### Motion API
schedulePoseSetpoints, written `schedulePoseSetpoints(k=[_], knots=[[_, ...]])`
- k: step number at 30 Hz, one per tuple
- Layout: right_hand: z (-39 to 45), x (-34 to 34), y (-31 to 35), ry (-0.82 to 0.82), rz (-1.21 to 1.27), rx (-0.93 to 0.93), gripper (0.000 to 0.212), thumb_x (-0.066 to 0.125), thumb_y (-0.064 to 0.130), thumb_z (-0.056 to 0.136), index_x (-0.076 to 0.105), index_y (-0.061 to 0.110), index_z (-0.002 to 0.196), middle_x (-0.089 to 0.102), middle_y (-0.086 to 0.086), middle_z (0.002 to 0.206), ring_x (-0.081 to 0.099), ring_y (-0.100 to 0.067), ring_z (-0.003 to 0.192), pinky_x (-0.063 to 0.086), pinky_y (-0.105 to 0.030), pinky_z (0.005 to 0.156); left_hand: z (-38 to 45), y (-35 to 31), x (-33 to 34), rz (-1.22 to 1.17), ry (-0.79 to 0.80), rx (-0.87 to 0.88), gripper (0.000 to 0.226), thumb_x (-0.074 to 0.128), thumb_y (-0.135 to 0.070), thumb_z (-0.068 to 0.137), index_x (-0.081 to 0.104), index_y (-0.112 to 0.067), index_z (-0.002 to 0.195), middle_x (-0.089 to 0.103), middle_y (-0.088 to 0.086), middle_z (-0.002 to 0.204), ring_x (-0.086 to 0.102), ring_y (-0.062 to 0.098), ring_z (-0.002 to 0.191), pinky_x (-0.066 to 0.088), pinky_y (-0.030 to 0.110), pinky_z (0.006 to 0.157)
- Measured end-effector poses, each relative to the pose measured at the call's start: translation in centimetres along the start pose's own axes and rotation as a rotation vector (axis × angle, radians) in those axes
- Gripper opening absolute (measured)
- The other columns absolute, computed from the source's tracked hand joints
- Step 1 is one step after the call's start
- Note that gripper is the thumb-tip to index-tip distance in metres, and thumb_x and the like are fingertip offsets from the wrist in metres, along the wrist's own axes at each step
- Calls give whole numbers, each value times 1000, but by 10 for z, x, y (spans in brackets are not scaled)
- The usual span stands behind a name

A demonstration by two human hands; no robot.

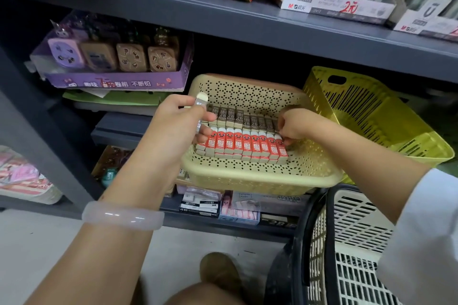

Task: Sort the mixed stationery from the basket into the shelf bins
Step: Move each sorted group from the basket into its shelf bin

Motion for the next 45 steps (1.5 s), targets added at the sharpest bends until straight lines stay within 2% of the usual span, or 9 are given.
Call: schedulePoseSetpoints(k=[6, 8, 12, 16, 20, 24, 28, 38, 45], knots=[[-7, -6, 4, -128, -21, -43, 27, 43, 16, 95, 57, 1, 114, 62, -12, 109, 58, -25, 94, 43, -29, 75, -2, 1, 2, -71, 33, -33, 20, 52, -5, 91, 47, -11, 110, 68, 5, 88, 65, 11, 63, 55, 20, 58], [-12, -13, 15, -193, 261, -164, 30, 45, 26, 96, 59, 4, 110, 64, -7, 96, 59, -20, 83, 50, -28, 76, -4, 1, 4, -63, 70, -20, 17, 54, -2, 89, 47, -12, 101, 67, 8, 96, 69, 14, 72, 57, 20, 63], [-40, -22, 56, 102, 1156, -493, 21, 55, 28, 91, 65, 16, 104, 68, 2, 93, 64, -5, 82, 52, -16, 71, -4, 3, 8, -61, 84, 4, 16, 57, -2, 89, 45, -14, 87, 67, 10, 93, 70, 14, 75, 57, 19, 65], [-43, -25, 79, 160, 1306, -590, 8, 56, 14, 90, 64, 14, 91, 68, 5, 80, 64, -3, 74, 51, -16, 70, -3, 5, 9, -64, 76, 4, 15, 57, -3, 89, 45, -13, 89, 67, 12, 91, 70, 15, 81, 57, 22, 71], [-24, -25, 62, 93, 1492, -383, 7, 55, 10, 91, 61, 12, 87, 66, -2, 81, 62, -7, 70, 53, -16, 63, 0, 6, 6, 49, 46, 33, 13, 60, -17, 88, 50, -25, 91, 63, 2, 104, 61, 17, 101, 48, 33, 92], [10, -21, 25, -183, 1267, -10, 15, 56, 10, 91, 61, 4, 103, 61, -2, 73, 59, -8, 62, 54, -19, 64, 1, 1, 3, 139, 43, 94, 10, 55, -22, 91, 56, -32, 91, 61, -11, 101, 58, 9, 102, 45, 31, 94], [35, -4, 19, -155, 1118, 186, 27, 59, 14, 89, 55, 0, 112, 63, -8, 87, 57, -10, 58, 55, -24, 67, 1, 1, 4, 156, 51, 100, 15, 54, -21, 91, 58, -35, 91, 62, -13, 102, 58, 8, 103, 44, 36, 99], [26, -6, 27, -102, 1123, 146, 19, 45, 6, 96, 56, -2, 109, 56, -9, 72, 54, -14, 56, 55, -29, 75, -8, -6, 9, 162, 40, 145, 20, 51, -20, 93, 57, -38, 88, 62, -13, 106, 58, 9, 105, 45, 39, 98], [-53, -25, -1, -82, 1134, -240, 18, 45, 9, 95, 61, 6, 103, 64, -4, 81, 60, -12, 70, 54, -21, 68, -56, -13, 39, 118, 135, 234, 25, 48, -11, 94, 62, -31, 92, 67, -11, 100, 65, 2, 95, 49, 33, 94]])
Point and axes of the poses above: each hand's wrist, its own z-axis towards the middle knuckle, its own x-axis out of the palm, y = z × x, the point moved 4 cm from there along z, towards the middle knuckle
